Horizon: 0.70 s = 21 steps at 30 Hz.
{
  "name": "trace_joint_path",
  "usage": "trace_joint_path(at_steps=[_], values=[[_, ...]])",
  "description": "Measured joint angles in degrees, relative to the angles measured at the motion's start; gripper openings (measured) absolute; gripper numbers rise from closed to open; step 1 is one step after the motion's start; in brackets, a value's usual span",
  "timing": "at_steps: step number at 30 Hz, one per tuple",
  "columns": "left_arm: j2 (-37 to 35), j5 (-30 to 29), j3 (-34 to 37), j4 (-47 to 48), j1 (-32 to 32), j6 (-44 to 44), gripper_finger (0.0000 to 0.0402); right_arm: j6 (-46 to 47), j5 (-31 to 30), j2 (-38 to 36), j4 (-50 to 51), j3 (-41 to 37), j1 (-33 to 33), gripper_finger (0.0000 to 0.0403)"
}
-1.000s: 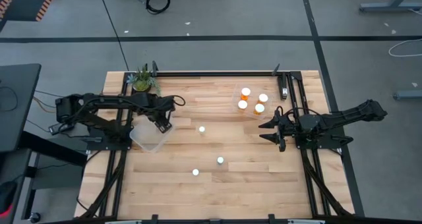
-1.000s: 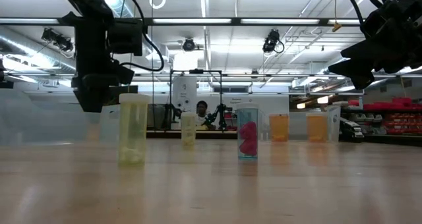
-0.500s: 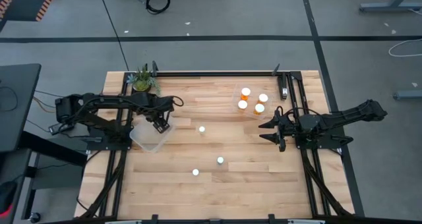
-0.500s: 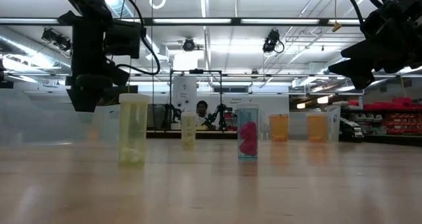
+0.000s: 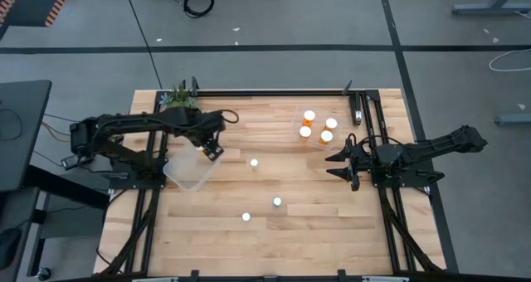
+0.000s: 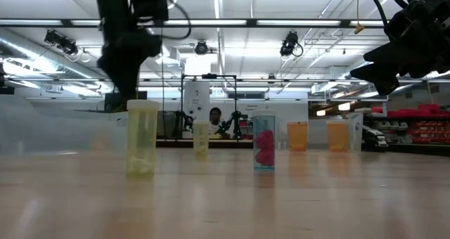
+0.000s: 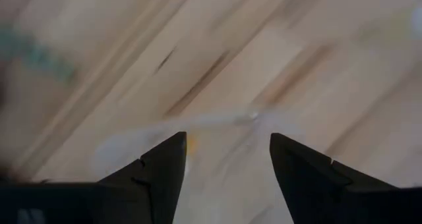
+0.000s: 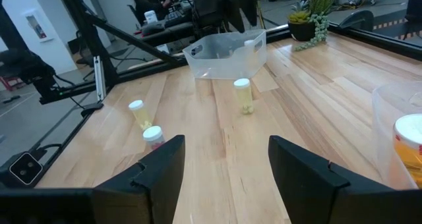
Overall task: Pick and place medicine bottles into bin by pill shape (circle, oval)
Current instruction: Put the small yellow pill bottle into the left transparent bin
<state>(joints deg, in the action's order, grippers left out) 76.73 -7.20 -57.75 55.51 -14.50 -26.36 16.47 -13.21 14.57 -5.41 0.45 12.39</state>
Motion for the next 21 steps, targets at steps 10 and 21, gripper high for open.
trace_joint_path(at_steps=[10,21], values=[[3.85,0.11,-0.86,-16.81,9.43,-0.46,0.0238,0.0,0.0,0.01,0.0,0.0,0.0,0.0225],[17.85,1.04,-13.6,-15.65,16.47,1.57,0.0256,0.0,0.0,0.0,0.01,0.0,0.01,0.0225]])
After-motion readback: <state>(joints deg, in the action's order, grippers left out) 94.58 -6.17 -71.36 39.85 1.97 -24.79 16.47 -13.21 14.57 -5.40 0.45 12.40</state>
